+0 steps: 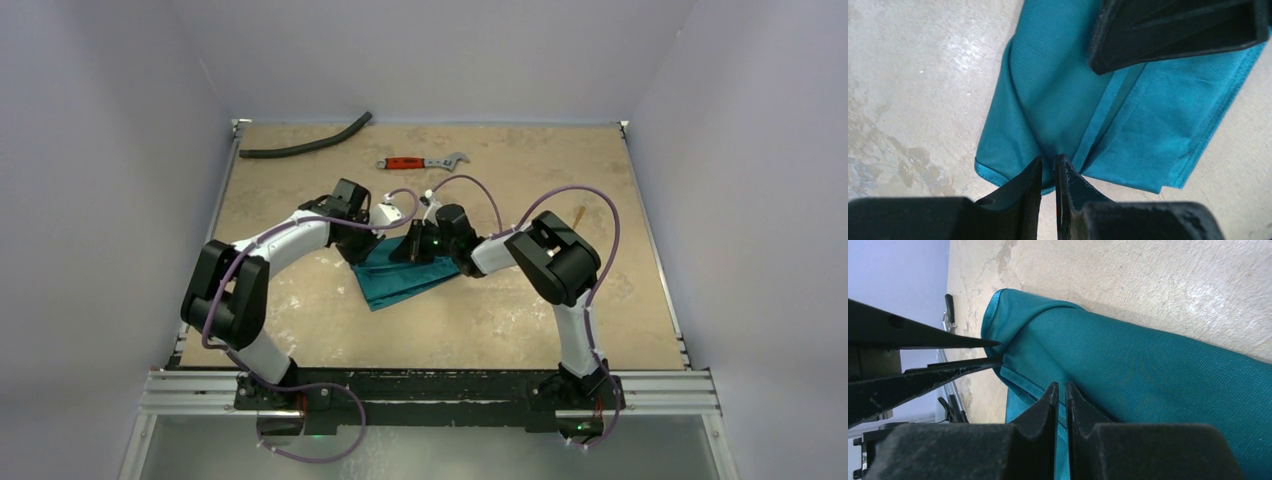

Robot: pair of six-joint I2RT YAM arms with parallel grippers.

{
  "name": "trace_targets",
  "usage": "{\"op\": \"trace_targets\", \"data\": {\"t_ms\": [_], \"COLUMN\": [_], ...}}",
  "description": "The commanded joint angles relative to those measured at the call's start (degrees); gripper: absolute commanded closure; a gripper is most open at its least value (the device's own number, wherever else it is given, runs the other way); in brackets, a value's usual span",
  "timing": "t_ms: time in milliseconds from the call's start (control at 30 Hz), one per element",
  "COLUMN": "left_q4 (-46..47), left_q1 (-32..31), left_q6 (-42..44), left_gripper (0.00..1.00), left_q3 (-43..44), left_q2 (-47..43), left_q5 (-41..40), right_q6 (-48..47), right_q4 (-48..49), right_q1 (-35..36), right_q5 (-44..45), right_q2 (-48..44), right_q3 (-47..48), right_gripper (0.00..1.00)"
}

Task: Fold the napkin into a case and place the utensils inside
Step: Smooth out the 2/3-rectangle-folded napkin at the center of the board.

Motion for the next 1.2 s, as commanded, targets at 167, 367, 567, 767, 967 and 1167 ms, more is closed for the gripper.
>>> {"op": "trace_targets", "data": {"t_ms": [167, 367, 567, 767, 967, 1167], "left_q4": [7.3, 7.7, 7.4, 7.6, 6.9, 5.5], "left_q1": [0.1, 0.1, 0.1, 0.1, 0.1, 0.1], "left_q6": [-0.4, 0.4, 0.1, 0.0, 0.0, 2.5], "left_gripper": [0.88, 0.87, 1.0, 1.0, 1.0, 1.0], "left_q3": [-2.5, -2.7, -2.5, -2.9, -3.1, -3.1], "left_q2": [0.4, 0.4, 1.2, -0.4, -1.1, -3.8], "left_q5": [-4.2, -4.8, -3.3, -2.1, -0.6, 0.8], "right_q6": [0.5, 0.1, -0.2, -0.2, 1.7, 2.8], "right_q4": [2.4, 1.5, 0.7, 0.5, 3.4, 3.1], "right_q1": [0.3, 1.0, 2.1, 7.1, 8.4, 8.5], "right_q5": [1.1, 1.9, 2.0, 1.8, 2.4, 3.9], "right_q2": [-1.5, -4.8, -10.0, -12.1, -7.8, -5.7], "right_q3": [-2.0, -2.7, -5.7, -10.0, -10.7, -11.0], "right_gripper": [0.89, 0.8, 0.73, 0.74, 0.79, 0.84]}}
